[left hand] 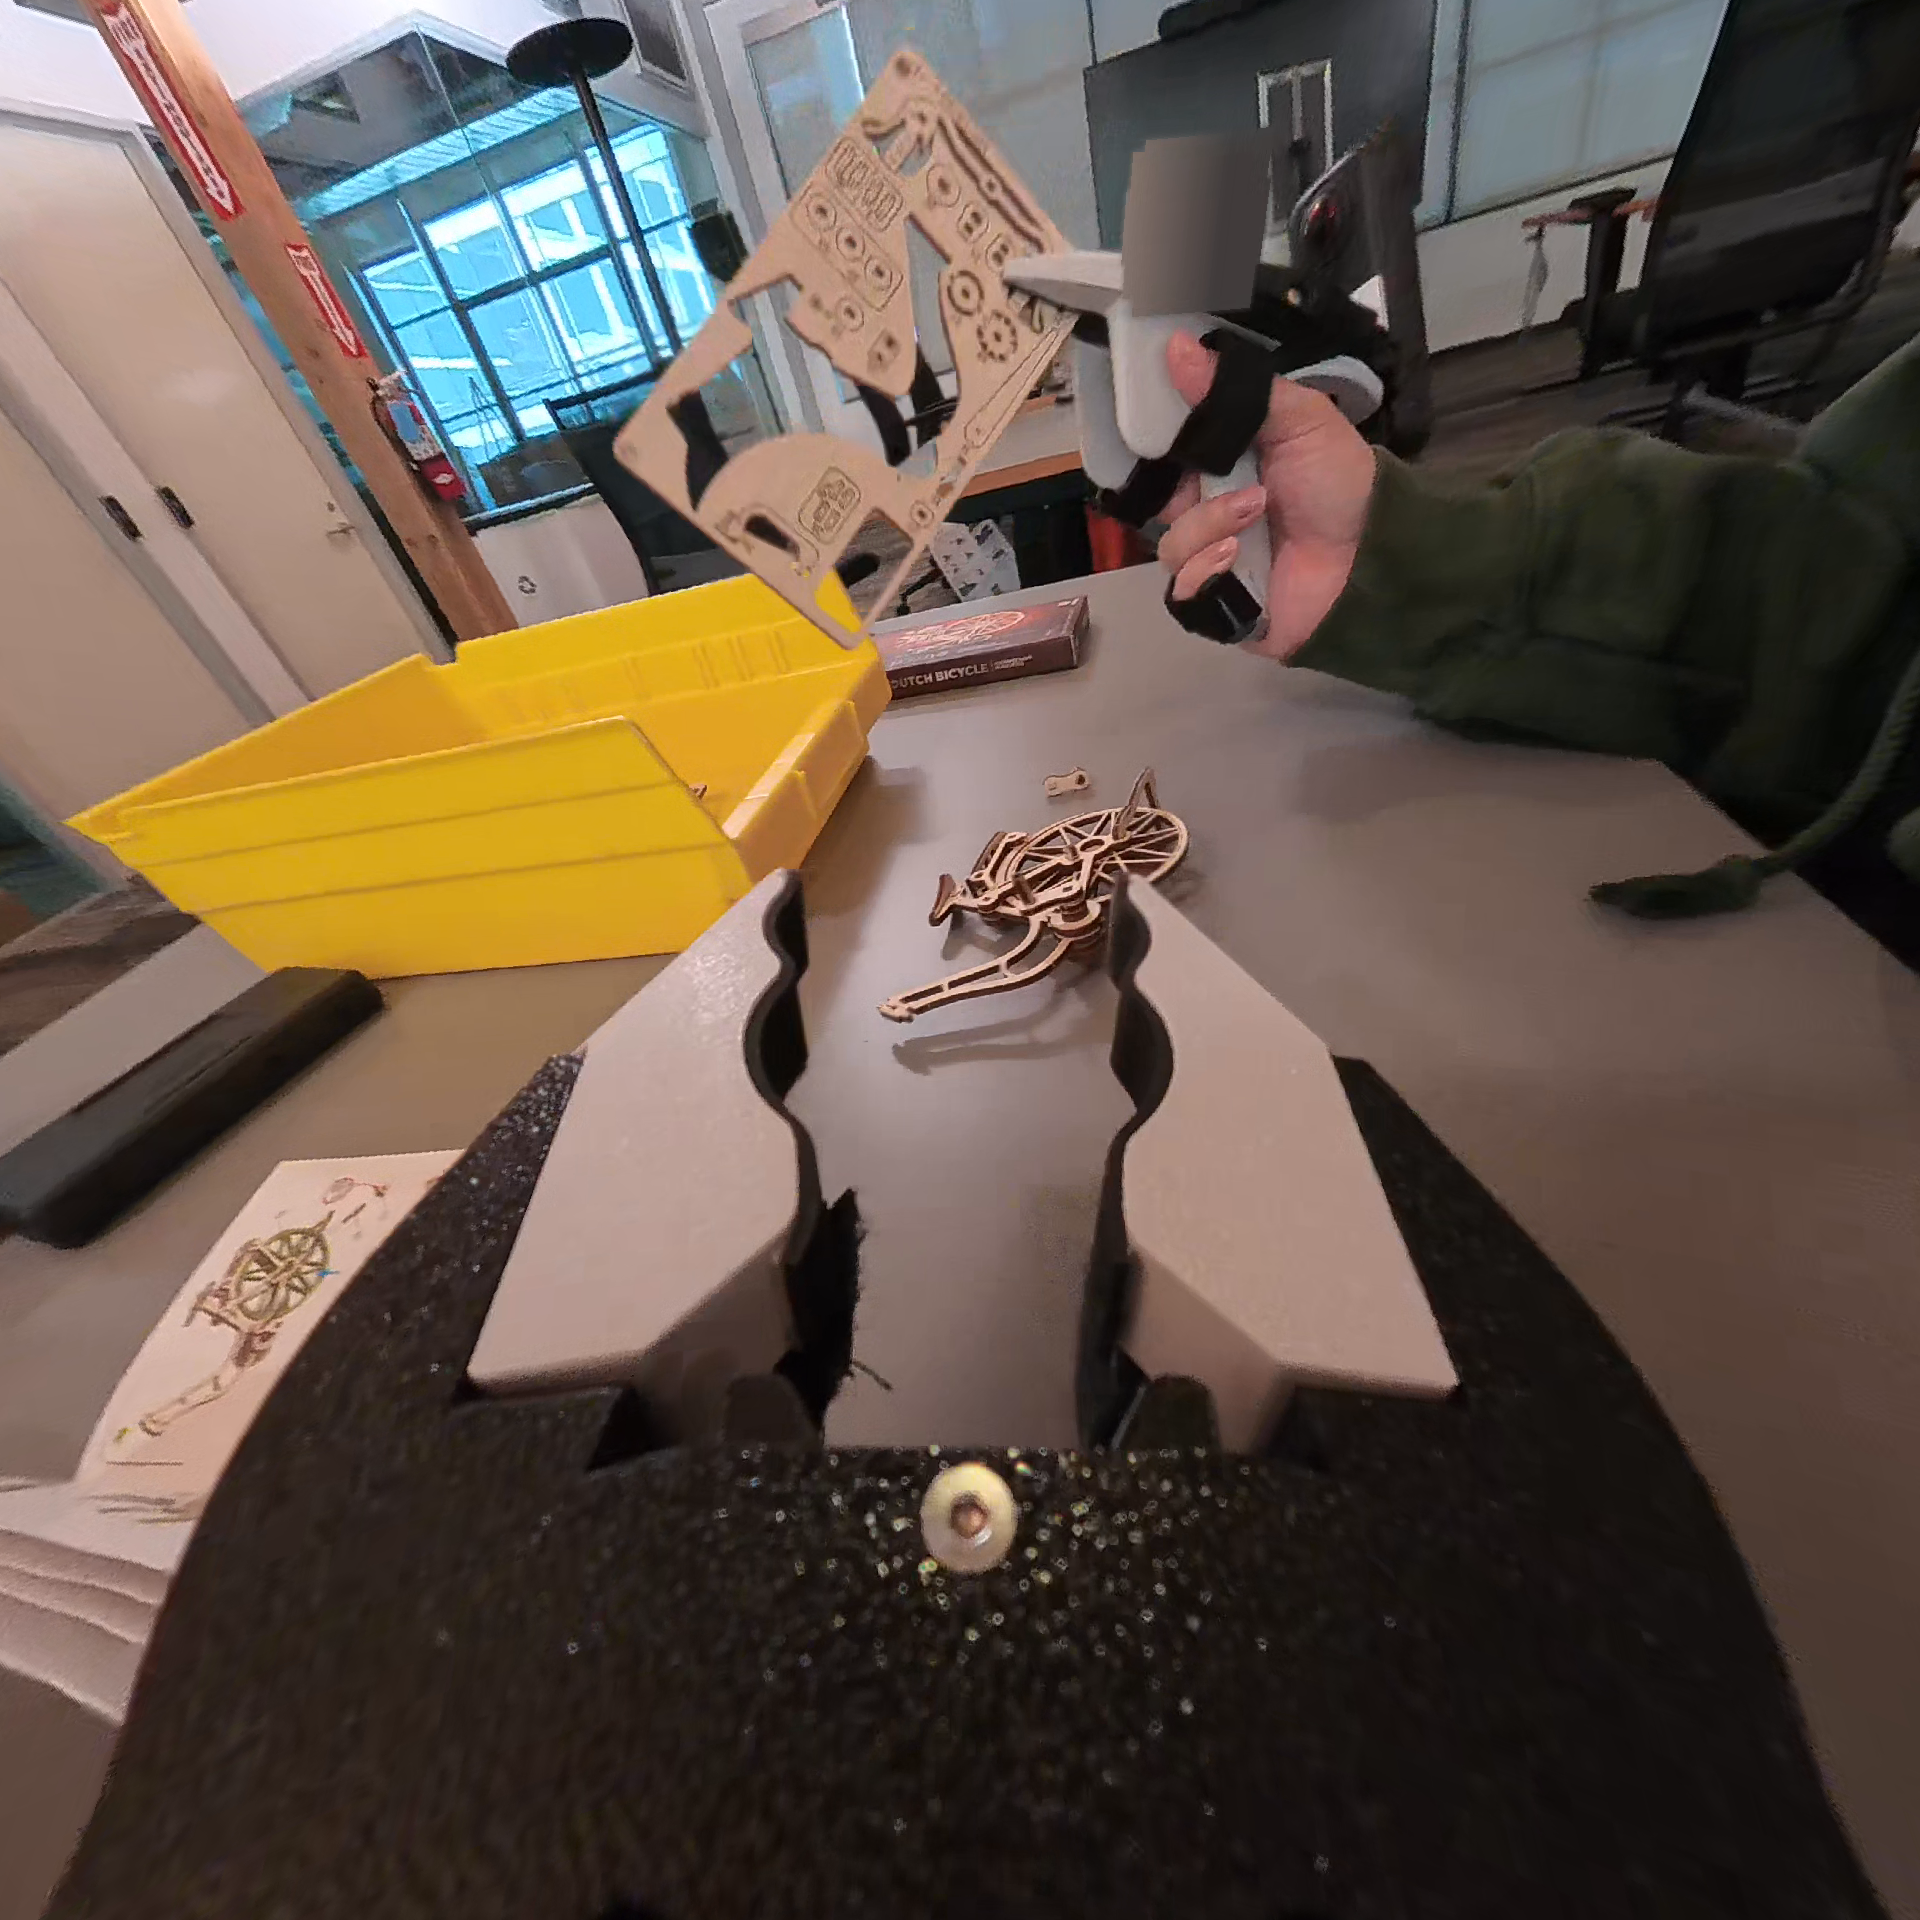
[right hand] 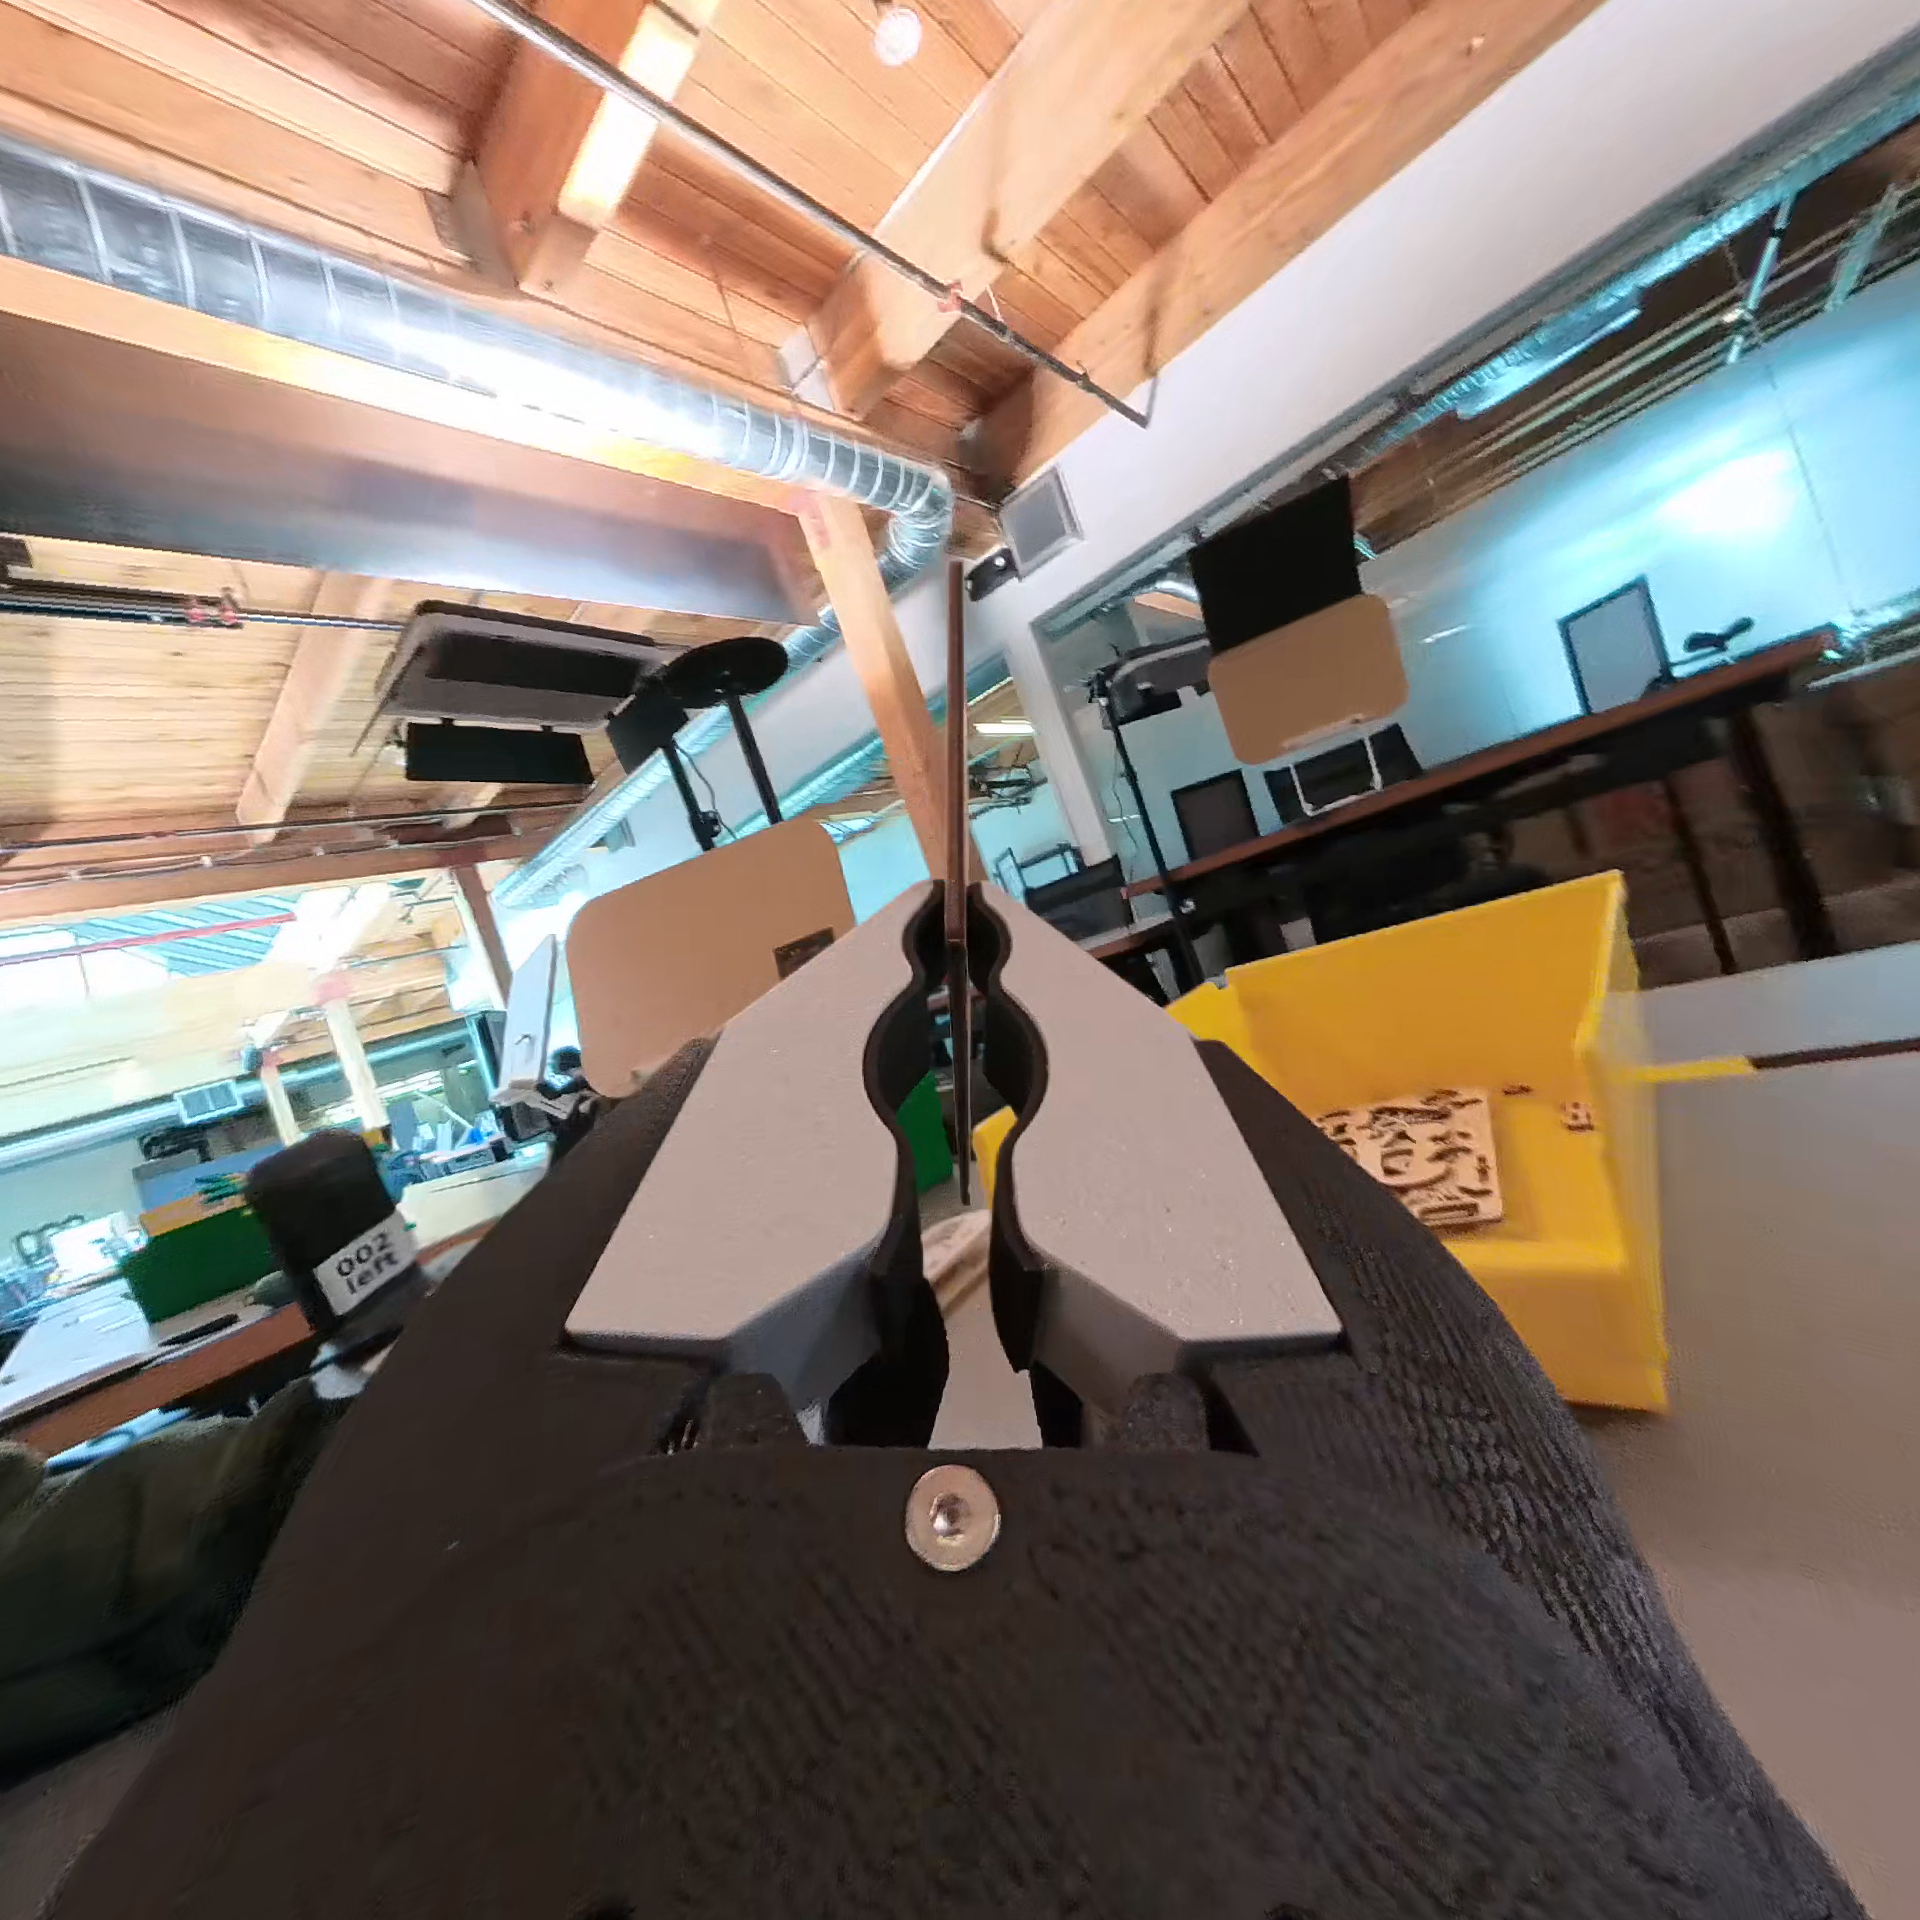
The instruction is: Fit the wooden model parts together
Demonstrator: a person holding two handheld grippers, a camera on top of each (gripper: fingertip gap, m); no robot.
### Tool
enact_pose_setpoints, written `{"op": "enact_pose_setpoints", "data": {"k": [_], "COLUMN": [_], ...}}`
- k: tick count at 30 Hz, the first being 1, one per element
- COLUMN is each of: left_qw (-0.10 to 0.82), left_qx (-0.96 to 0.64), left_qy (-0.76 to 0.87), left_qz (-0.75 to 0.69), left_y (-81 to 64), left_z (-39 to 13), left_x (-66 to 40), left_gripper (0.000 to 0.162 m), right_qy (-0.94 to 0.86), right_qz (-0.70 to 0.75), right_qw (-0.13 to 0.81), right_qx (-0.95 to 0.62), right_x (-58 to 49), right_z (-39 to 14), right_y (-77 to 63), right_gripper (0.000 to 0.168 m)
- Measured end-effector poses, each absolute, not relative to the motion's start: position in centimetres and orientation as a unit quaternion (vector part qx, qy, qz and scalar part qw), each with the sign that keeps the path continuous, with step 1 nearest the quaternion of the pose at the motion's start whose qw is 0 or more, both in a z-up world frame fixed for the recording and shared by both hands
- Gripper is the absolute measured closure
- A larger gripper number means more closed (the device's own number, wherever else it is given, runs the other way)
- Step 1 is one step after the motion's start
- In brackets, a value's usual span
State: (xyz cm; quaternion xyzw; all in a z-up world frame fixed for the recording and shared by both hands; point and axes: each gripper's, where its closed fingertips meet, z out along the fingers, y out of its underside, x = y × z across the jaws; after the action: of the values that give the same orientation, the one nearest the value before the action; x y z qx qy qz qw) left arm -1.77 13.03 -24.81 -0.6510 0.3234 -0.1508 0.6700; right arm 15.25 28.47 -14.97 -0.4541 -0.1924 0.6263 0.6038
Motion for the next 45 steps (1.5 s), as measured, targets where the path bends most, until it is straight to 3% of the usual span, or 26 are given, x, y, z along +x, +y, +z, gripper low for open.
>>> {"op": "enact_pose_setpoints", "data": {"k": [16,21,24,27,30,34,39,41,42,45], "left_qw": [0.704,0.712,0.733,0.741,0.738,0.72,0.668,0.633,0.612,0.552], "left_qx": [-0.624,-0.614,-0.578,-0.558,-0.553,-0.579,-0.668,-0.723,-0.746,-0.794], "left_qy": [0.333,0.34,0.346,0.322,0.259,0.106,-0.017,-0.055,-0.065,-0.088], "left_qz": [-0.056,-0.002,0.096,0.191,0.288,0.367,0.326,0.273,0.254,0.238], "left_y": [13.0,13.0,12.7,12.3,11.2,8.1,6.8,7.7,8.3,9.6], "left_z": [-23.8,-23.5,-22.2,-21.0,-19.6,-18.3,-19.1,-20.9,-22.0,-24.8], "left_x": [-2.4,-3.0,-4.1,-6.0,-9.5,-16.9,-22.3,-23.4,-23.9,-25.8], "left_gripper": [0.107,0.103,0.104,0.102,0.095,0.084,0.067,0.071,0.072,0.084], "right_qy": [-0.378,-0.328,-0.265,-0.225,-0.219,-0.273,-0.314,-0.328,-0.332,-0.325], "right_qz": [0.518,0.469,0.486,0.558,0.579,0.484,0.402,0.361,0.342,0.259], "right_qw": [0.641,0.668,0.638,0.528,0.446,0.451,0.494,0.513,0.524,0.592], "right_qx": [-0.421,-0.477,-0.535,-0.599,-0.647,-0.699,-0.704,-0.706,-0.706,-0.69], "right_x": [9.3,10.4,10.8,8.9,6.6,5.0,5.0,5.4,5.6,7.5], "right_z": [-12.3,-11.4,-11.9,-14.1,-16.9,-20.2,-21.1,-21.3,-21.3,-20.2], "right_y": [22.4,26.8,31.8,35.9,38.7,41.3,42.0,42.3,42.5,43.1], "right_gripper": [0.167,0.168,0.167,0.168,0.167,0.168,0.165,0.161,0.151,0.105]}}
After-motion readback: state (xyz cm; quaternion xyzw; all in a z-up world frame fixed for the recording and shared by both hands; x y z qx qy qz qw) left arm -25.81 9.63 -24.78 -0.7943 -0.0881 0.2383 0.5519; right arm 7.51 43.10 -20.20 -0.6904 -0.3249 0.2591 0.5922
